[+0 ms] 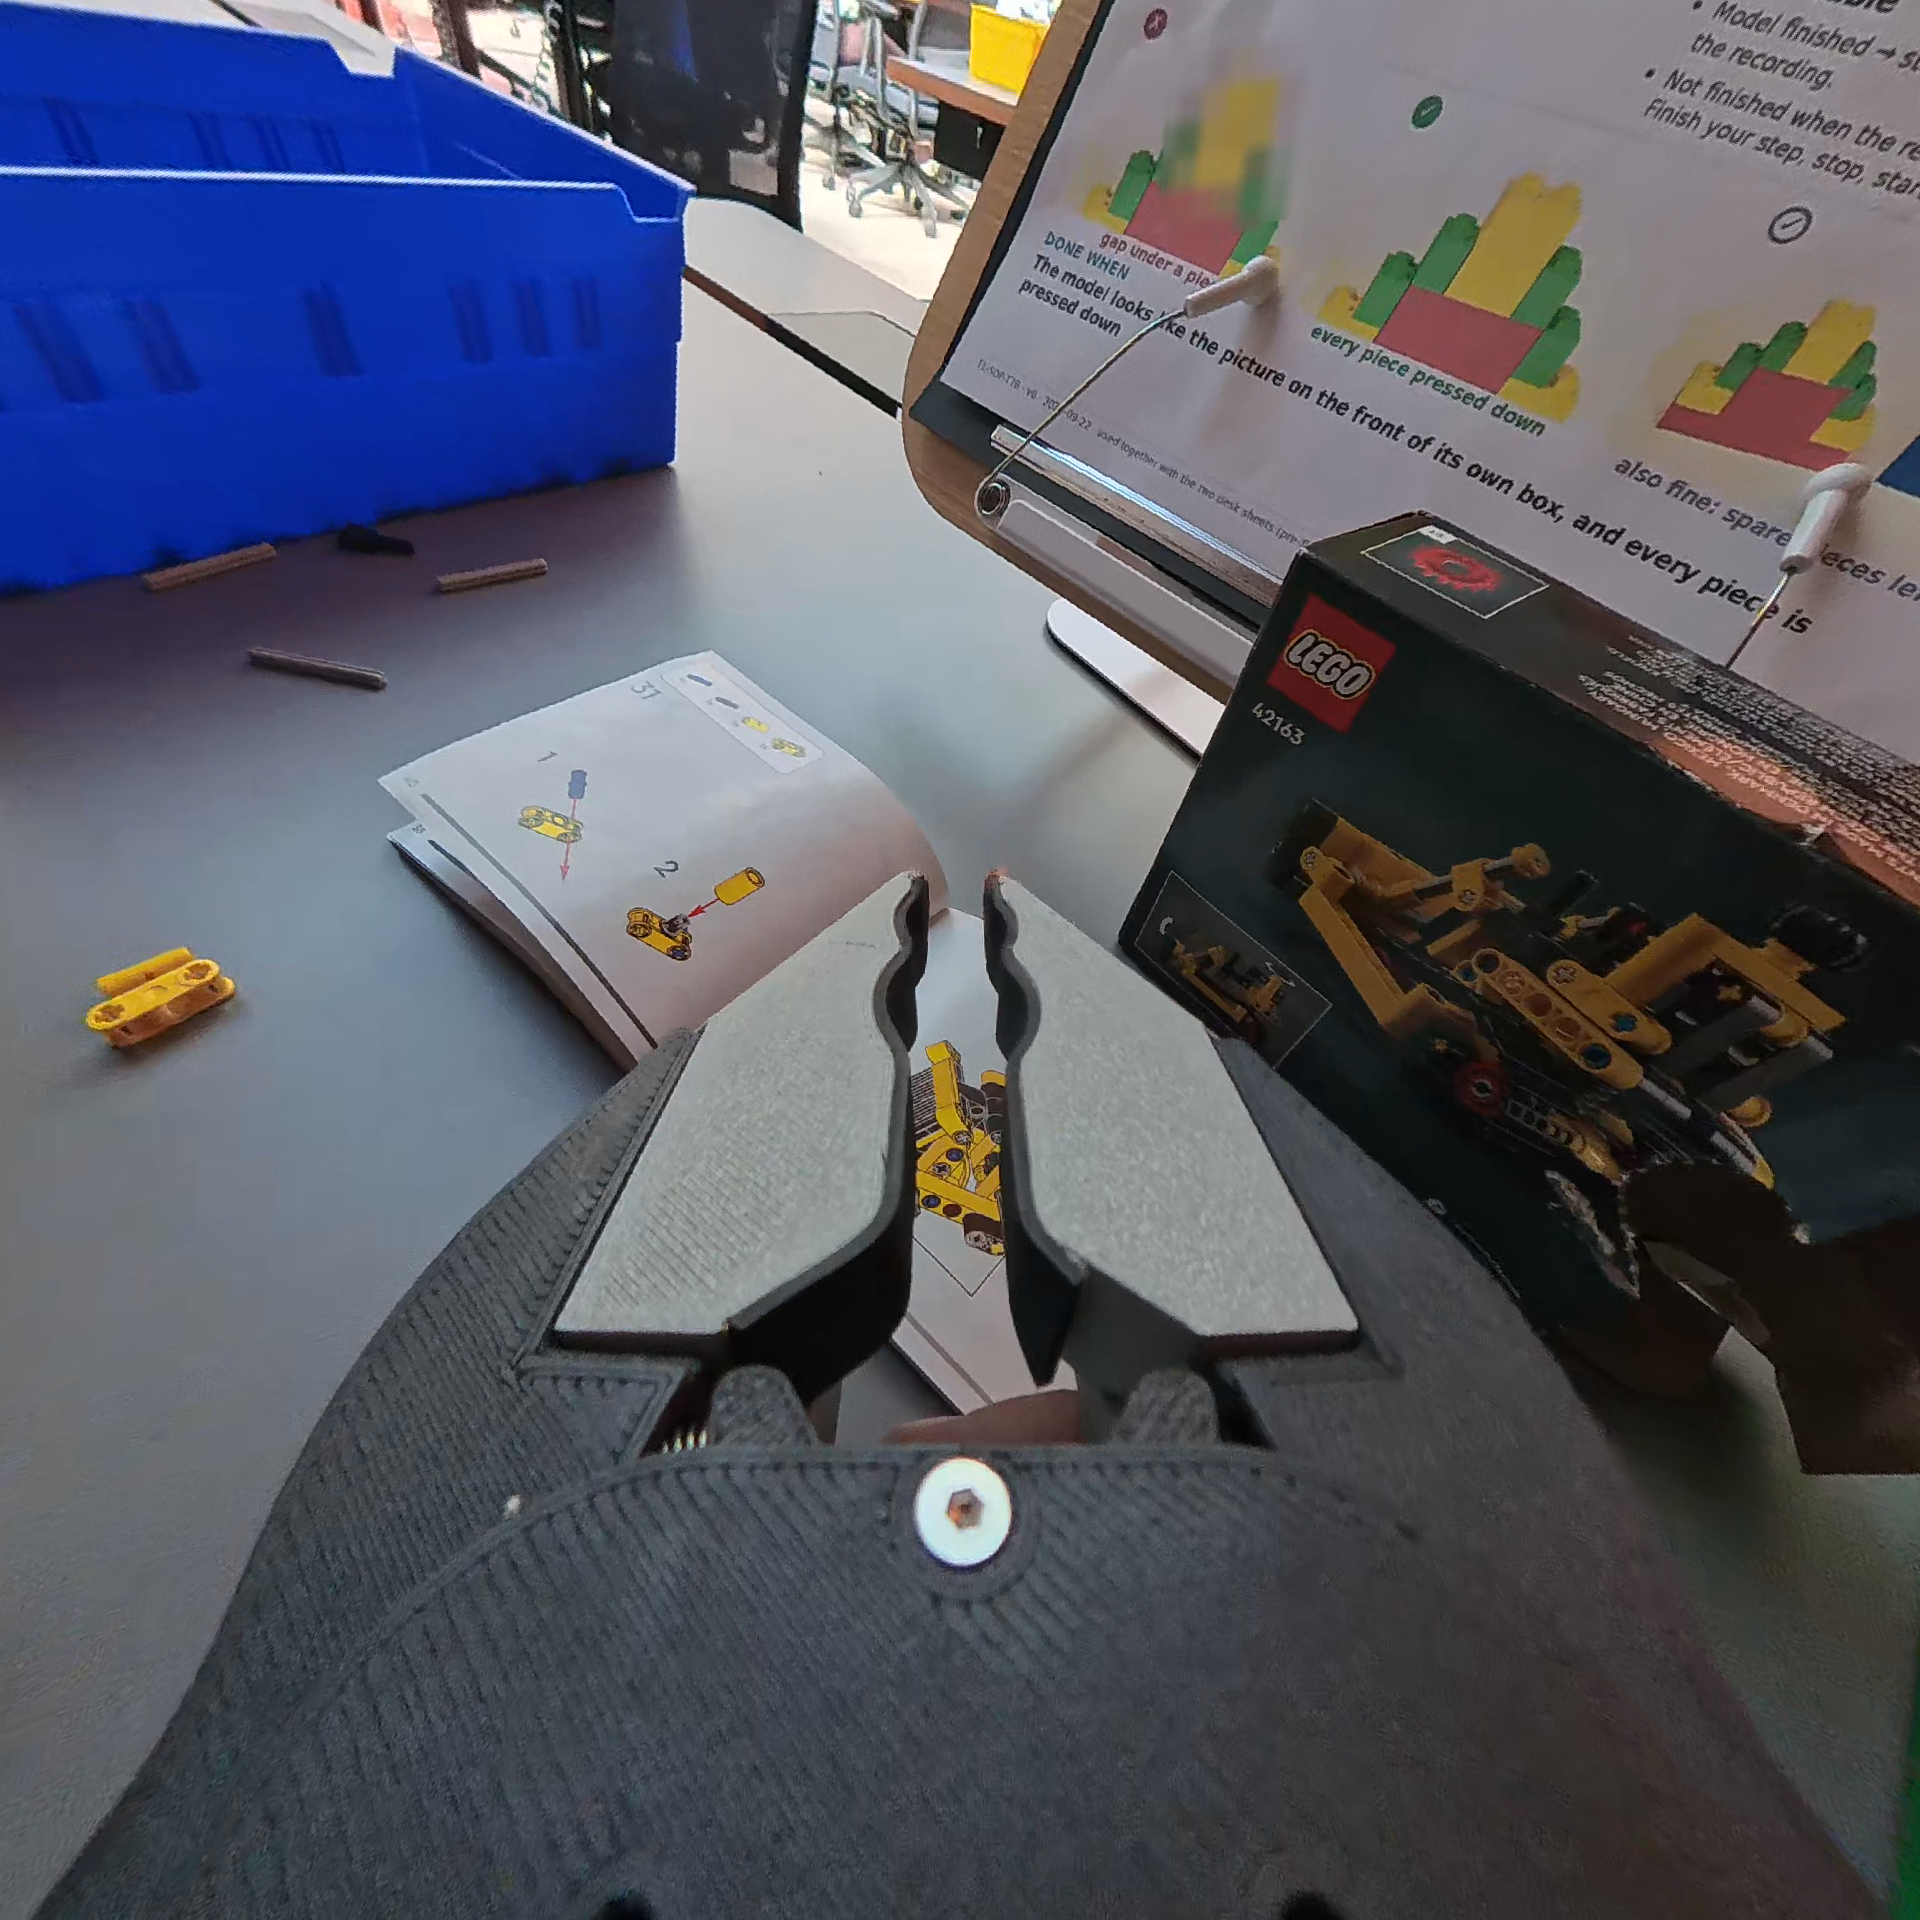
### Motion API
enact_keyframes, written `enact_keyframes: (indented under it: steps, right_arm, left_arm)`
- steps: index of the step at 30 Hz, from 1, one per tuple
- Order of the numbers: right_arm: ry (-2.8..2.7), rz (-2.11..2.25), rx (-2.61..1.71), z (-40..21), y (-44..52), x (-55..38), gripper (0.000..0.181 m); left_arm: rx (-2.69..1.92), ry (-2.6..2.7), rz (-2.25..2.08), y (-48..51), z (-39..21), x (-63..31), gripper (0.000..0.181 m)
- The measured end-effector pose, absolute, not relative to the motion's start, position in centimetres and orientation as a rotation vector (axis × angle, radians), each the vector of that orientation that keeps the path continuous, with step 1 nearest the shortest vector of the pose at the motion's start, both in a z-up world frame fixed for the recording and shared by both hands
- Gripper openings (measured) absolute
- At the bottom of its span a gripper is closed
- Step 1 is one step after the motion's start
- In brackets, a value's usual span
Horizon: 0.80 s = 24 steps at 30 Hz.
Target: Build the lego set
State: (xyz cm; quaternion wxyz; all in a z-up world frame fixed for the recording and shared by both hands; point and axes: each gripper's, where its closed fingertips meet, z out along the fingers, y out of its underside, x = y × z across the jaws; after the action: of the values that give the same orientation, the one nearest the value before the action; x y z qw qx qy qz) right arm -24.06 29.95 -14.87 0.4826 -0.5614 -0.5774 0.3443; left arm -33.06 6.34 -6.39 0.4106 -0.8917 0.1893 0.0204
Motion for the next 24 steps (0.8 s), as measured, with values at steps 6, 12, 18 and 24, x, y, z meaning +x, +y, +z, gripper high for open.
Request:
enact_keyframes:
  steps: [6,12,18,24]
  right_arm:
    - [-1.417,0.815,-1.366,-15.0,29.9,-24.0,0.008]
    - [-1.412,0.825,-1.389,-15.5,30.3,-24.1,0.009]
    - [-1.366,0.87,-1.413,-15.1,31.2,-23.9,0.01]
    - [-1.349,0.883,-1.437,-15.2,31.5,-23.9,0.01]
  left_arm:
    - [-2.207,0.22,0.144,2.7,-7.8,-40.2,0.027]
    - [-2.171,0.088,0.066,2.1,-9.8,-44.1,0.027]
    - [-2.214,-0.059,0.239,1.0,-9.5,-50.6,0.027]
    - [-2.275,-0.12,0.378,0.0,-9.7,-54.7,0.027]
